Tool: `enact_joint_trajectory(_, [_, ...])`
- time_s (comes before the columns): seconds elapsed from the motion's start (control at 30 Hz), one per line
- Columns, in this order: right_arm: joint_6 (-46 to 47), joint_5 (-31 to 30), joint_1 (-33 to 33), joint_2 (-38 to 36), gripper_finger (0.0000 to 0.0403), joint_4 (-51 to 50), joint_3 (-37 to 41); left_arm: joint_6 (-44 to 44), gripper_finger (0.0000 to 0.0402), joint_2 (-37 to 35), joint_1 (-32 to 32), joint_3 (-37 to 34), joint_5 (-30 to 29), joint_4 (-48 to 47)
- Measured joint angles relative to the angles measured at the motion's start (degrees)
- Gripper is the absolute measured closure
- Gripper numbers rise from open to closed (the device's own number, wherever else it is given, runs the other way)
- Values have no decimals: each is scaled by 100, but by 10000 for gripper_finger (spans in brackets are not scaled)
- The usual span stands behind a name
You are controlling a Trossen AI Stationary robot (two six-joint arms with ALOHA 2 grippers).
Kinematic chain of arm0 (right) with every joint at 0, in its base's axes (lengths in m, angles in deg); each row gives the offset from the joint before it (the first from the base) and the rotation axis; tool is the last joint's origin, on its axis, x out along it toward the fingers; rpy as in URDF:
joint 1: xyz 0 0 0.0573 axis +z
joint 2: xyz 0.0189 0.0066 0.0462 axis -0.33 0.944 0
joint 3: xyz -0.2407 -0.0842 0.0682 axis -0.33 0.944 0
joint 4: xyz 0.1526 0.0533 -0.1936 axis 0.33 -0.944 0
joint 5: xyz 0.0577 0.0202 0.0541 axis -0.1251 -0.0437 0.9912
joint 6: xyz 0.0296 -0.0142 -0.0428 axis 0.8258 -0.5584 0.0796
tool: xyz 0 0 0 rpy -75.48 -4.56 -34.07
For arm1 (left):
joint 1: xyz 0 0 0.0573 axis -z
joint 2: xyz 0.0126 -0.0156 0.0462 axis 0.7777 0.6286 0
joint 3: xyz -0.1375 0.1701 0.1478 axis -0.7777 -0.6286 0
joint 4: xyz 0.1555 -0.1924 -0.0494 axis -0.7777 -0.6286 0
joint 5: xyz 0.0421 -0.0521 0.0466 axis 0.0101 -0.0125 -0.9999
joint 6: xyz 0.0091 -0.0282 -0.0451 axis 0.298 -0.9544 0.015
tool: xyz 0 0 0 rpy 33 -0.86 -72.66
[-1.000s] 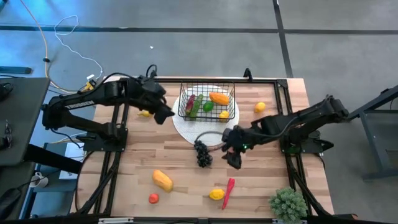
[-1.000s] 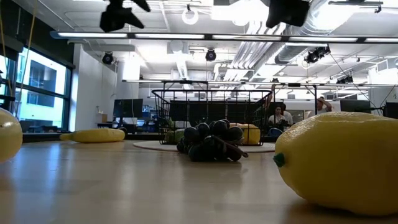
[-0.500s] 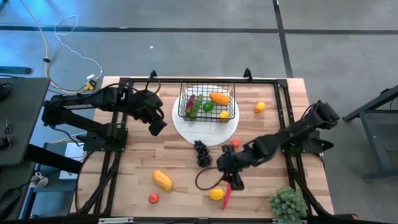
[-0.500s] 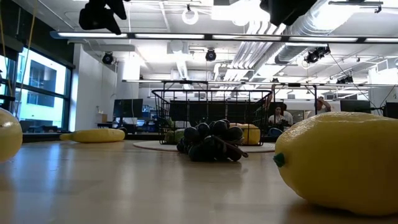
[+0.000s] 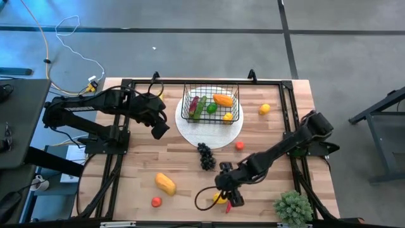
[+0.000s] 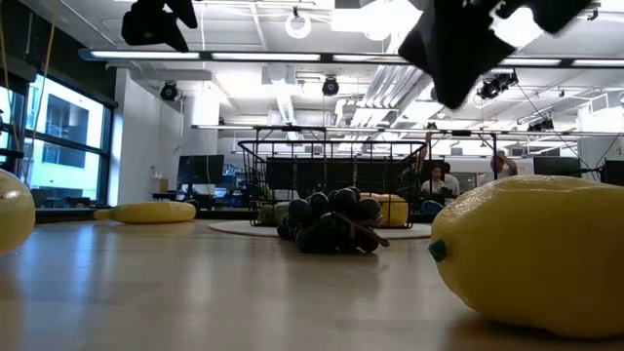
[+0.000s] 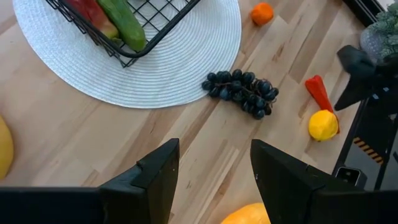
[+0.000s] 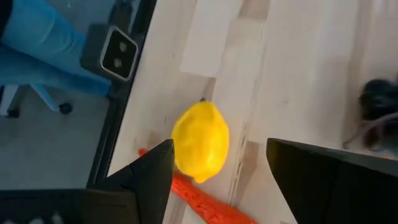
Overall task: Build produce basket
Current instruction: Put the bottom yellow lemon into the wire basket
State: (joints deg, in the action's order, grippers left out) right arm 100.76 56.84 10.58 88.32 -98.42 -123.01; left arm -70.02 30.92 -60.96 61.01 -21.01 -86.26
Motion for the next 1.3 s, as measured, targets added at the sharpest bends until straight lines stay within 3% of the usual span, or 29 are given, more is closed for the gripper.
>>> enact_joint_trajectory(0.53, [14, 653, 22, 698, 166, 360, 0, 0, 216, 2, 0, 0, -1, -8])
enact_joint_trajectory(1.03, [138, 847, 15, 1144, 169, 645, -17, 4, 216, 2, 0, 0, 0, -15])
enact_joint_trajectory(1.17, [327, 861, -23, 1148, 201, 660, -17, 32, 216, 2, -2, 0, -1, -21])
enact_joint_trajectory(1.3, [575, 969, -93, 1152, 266, 647, -15, 96, 216, 2, -2, 0, -2, -42])
